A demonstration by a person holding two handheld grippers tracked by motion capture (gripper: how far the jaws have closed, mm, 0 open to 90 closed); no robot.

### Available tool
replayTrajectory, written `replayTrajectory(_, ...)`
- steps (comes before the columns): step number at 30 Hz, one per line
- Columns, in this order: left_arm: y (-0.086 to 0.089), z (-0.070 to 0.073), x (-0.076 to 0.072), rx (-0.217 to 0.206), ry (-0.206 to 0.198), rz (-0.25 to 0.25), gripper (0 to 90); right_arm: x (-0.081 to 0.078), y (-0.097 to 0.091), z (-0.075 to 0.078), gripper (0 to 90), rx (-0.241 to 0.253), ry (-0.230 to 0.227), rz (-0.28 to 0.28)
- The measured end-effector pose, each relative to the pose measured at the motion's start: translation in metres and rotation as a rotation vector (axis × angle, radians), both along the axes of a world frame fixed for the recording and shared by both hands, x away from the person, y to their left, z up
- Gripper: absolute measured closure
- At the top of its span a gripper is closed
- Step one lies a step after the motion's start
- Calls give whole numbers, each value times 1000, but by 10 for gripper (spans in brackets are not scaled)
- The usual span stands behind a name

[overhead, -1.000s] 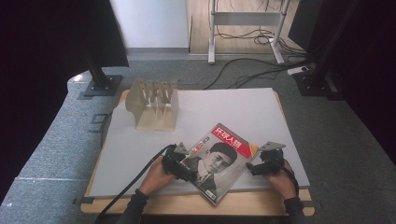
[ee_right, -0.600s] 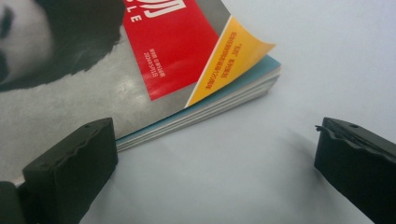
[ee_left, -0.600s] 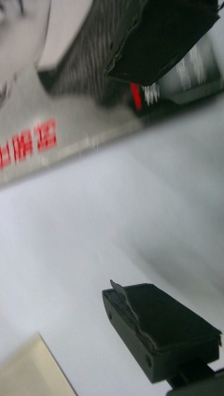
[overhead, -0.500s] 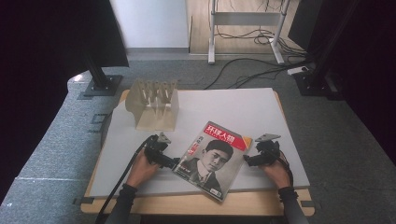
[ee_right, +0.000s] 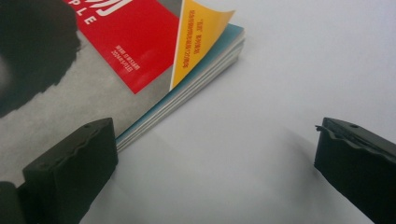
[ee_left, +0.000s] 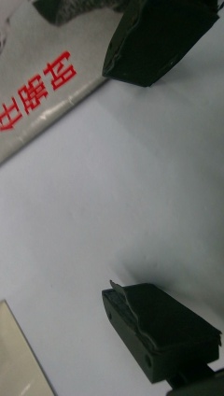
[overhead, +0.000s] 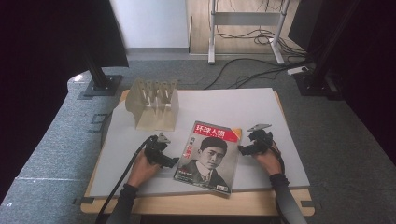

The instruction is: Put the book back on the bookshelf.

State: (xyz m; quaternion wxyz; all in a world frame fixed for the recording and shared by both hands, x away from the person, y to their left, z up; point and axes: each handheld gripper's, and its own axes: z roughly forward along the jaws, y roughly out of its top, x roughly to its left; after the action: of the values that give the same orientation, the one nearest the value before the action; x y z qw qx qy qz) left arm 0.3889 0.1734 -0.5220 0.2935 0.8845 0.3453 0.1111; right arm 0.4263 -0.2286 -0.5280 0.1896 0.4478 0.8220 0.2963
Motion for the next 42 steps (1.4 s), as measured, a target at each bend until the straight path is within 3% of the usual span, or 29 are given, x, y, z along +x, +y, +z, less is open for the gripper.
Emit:
replayTrajectory(11,-13,-2,-23,-18,-25,-13,0,30,9,0,0,2,0,-15)
replayTrajectory(20,-37,-5,-46,-45,-45,-95,0,49,20,3,0,-31,-11,-40)
replayTrajectory(24,-33,-4,-41,-39,-37,-110,0,48,19,7,113,-6,11,-3)
replayTrajectory(28,-25,-4,-28,-41,-44,-49,0,36,18,15,113,42,8,33)
replayTrajectory(31,-25,-6,-20,-55,-48,-22,0,24,21,19,113,81,31,63)
replayTrajectory(36,-30,-5,-14,-45,-42,-28,0,10,31,18,133,115,57,122)
replayTrajectory(39,-30,-6,-14,-46,-47,-26,0,12,39,13,209,150,73,142)
replayTrajectory(42,-30,-6,-15,-47,-49,-23,0,16,45,10,229,161,78,140)
